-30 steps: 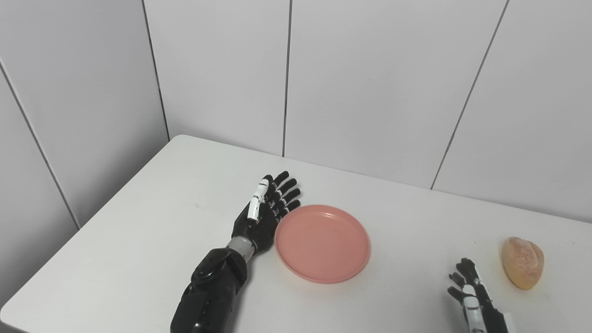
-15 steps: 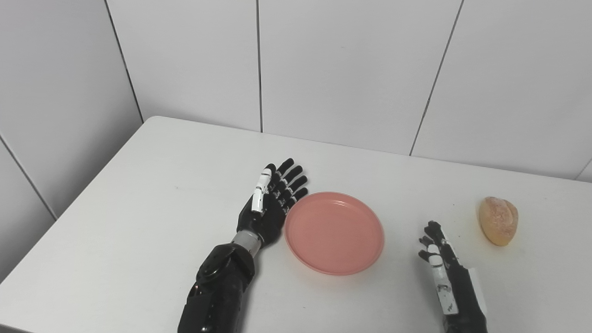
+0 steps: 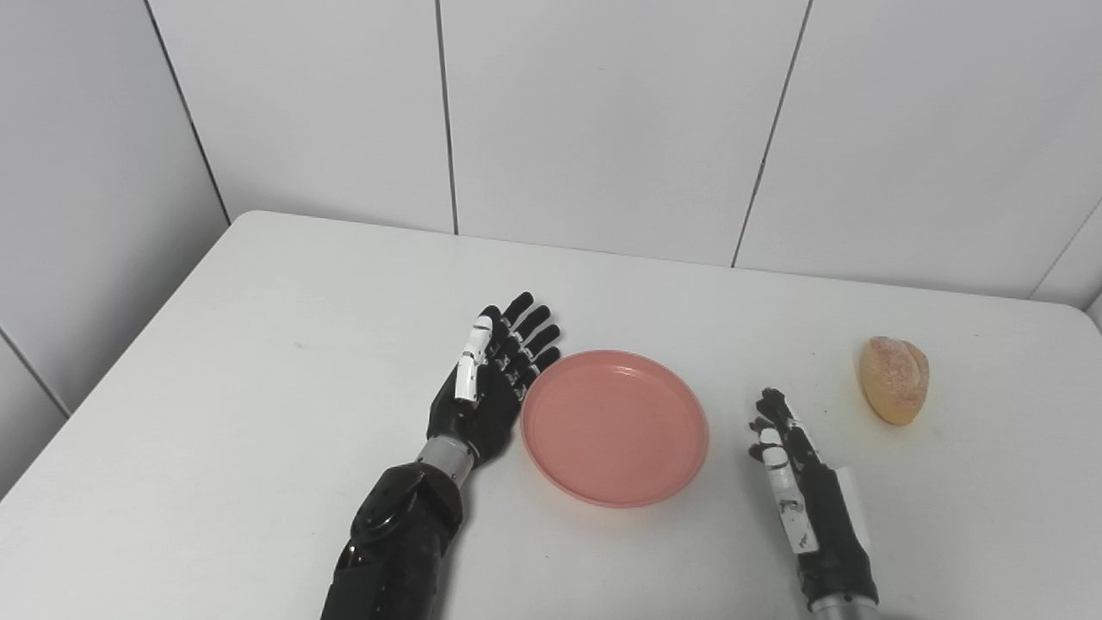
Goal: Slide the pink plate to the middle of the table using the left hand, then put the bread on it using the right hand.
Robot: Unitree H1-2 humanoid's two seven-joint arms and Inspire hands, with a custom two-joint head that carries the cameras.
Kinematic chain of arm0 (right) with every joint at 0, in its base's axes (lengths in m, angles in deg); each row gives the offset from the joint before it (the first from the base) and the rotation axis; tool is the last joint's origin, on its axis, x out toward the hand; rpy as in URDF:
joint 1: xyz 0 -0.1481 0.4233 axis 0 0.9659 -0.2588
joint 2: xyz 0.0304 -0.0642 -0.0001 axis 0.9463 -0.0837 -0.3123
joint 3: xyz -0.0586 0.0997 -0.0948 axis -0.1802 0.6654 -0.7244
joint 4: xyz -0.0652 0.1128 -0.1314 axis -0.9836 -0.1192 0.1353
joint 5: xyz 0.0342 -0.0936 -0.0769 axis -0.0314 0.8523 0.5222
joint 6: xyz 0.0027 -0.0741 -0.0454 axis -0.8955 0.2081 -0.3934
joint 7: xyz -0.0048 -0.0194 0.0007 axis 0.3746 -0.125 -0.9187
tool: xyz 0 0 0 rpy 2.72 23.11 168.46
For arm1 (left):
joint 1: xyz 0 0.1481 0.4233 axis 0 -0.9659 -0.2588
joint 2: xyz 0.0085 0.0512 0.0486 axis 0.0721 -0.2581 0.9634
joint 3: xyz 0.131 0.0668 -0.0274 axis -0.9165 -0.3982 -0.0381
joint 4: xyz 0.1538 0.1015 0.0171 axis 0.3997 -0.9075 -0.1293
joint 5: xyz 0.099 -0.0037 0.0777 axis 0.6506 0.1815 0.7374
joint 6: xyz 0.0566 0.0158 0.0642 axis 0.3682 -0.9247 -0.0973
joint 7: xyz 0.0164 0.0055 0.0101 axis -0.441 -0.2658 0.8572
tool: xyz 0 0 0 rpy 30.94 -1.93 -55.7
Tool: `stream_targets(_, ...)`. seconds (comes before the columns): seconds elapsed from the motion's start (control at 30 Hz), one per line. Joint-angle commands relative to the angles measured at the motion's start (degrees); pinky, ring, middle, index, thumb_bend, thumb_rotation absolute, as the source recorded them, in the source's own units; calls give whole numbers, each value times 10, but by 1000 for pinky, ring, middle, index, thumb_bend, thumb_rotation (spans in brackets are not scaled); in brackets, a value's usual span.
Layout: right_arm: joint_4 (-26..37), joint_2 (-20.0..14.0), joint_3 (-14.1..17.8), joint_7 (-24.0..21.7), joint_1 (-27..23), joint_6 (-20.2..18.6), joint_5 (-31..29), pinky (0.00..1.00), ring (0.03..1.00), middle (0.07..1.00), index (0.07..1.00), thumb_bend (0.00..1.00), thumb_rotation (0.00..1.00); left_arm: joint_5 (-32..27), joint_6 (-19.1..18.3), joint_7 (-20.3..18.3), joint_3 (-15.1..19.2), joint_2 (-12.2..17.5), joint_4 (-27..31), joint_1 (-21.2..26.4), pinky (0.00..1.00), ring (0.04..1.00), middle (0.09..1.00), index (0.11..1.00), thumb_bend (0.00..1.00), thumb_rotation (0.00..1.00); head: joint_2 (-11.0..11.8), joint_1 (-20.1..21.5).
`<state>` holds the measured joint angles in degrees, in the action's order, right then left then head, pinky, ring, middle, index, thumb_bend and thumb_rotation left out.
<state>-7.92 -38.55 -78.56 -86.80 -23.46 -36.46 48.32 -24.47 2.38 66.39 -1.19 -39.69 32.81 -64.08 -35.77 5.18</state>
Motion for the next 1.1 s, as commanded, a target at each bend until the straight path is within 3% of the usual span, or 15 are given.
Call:
stream_targets(0.0,29,5,0,6,-13,-1,-1,843,903,922,921,377,1000,16,-11,11,-5,-7,-11,-16,950,931,942,924,363,1000,0,5)
stream_targets(0.3,61,1,6,11,-12,-13,9,841,904,923,926,347,1000,21,5,7,-4,-11,-6,-29,948,928,939,918,363,1000,15,39)
stream_targets(0.57,101,-4,11,20,-18,-28,44,810,877,889,899,400,1000,25,24,11,0,-13,1,-42,959,935,942,919,361,1000,33,79)
stream_targets(0.87,141,-32,8,28,-53,-41,148,820,869,879,882,431,996,22,58,-10,3,-2,-12,-53,981,948,955,939,354,1000,80,159)
stream_targets(1.03,165,-36,9,25,-74,-78,211,813,861,876,887,511,958,23,84,-27,8,7,-27,-54,993,955,966,950,344,1000,99,193)
stream_targets(1.07,168,-35,9,25,-77,-84,222,801,860,884,889,574,939,23,87,-28,9,8,-29,-55,994,951,959,947,337,1000,100,194)
